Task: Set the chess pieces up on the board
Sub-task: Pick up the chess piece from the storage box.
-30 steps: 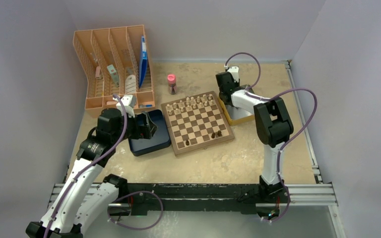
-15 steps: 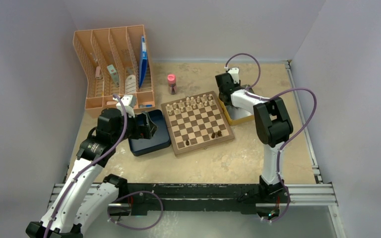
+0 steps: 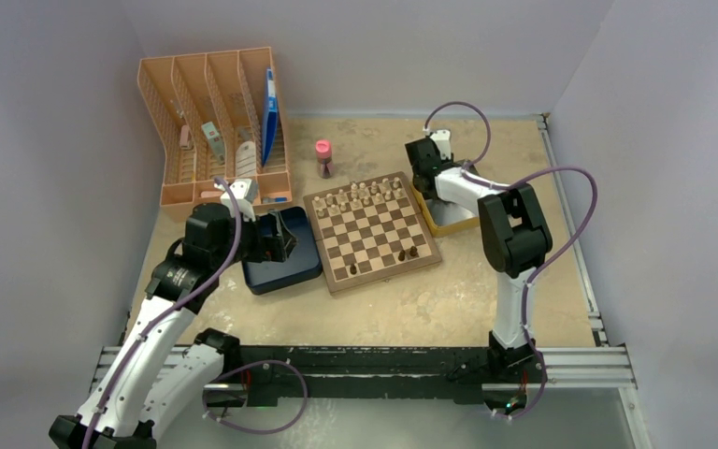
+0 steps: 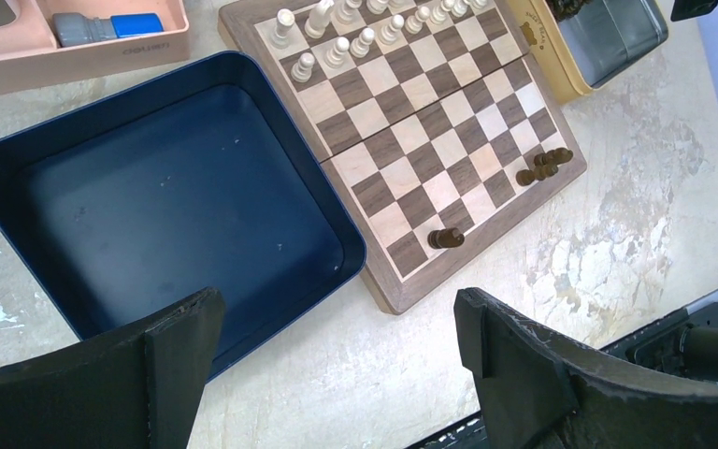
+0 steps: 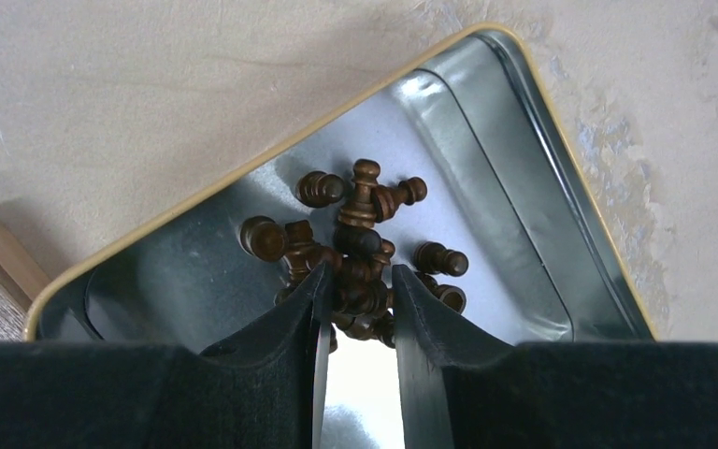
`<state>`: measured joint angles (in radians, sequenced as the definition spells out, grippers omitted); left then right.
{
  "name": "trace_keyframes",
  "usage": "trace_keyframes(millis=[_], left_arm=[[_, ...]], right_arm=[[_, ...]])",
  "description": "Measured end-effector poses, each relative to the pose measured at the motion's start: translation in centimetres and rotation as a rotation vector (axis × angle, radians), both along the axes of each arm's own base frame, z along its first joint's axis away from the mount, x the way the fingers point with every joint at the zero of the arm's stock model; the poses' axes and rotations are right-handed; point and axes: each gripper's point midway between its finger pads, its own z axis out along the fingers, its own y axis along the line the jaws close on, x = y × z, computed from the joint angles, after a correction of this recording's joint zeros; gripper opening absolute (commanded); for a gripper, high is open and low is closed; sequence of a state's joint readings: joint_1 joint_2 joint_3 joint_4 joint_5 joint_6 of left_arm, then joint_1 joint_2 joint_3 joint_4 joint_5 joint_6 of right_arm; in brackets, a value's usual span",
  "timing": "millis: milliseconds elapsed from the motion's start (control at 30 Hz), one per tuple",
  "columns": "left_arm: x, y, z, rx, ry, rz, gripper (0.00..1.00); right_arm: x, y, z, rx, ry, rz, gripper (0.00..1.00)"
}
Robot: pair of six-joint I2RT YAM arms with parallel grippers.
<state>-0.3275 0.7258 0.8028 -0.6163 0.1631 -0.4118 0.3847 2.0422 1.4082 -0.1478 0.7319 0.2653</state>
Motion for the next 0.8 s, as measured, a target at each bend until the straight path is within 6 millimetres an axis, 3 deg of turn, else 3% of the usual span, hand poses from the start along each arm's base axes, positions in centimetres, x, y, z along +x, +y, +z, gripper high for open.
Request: trace_keyframes(millis=[233,567,800], left_arm=[[0.0,-0.1,-0.1,-0.001,0.003,-0.003,0.94],[0.0,-0.1,-0.1,-0.002,0.007,-0.007,0.94],[0.0,-0.1,-0.1,-0.002,0.006,-0.007,0.94]], right_arm=[[-0.3,0.1,0.3,0.001,0.026,0.007,0.32],[0.3,1.8,3.8,0.091,-0.032,0.078,0.33],[0.5,2.5,3.2,0.106,-0.013,0.127,0.33]])
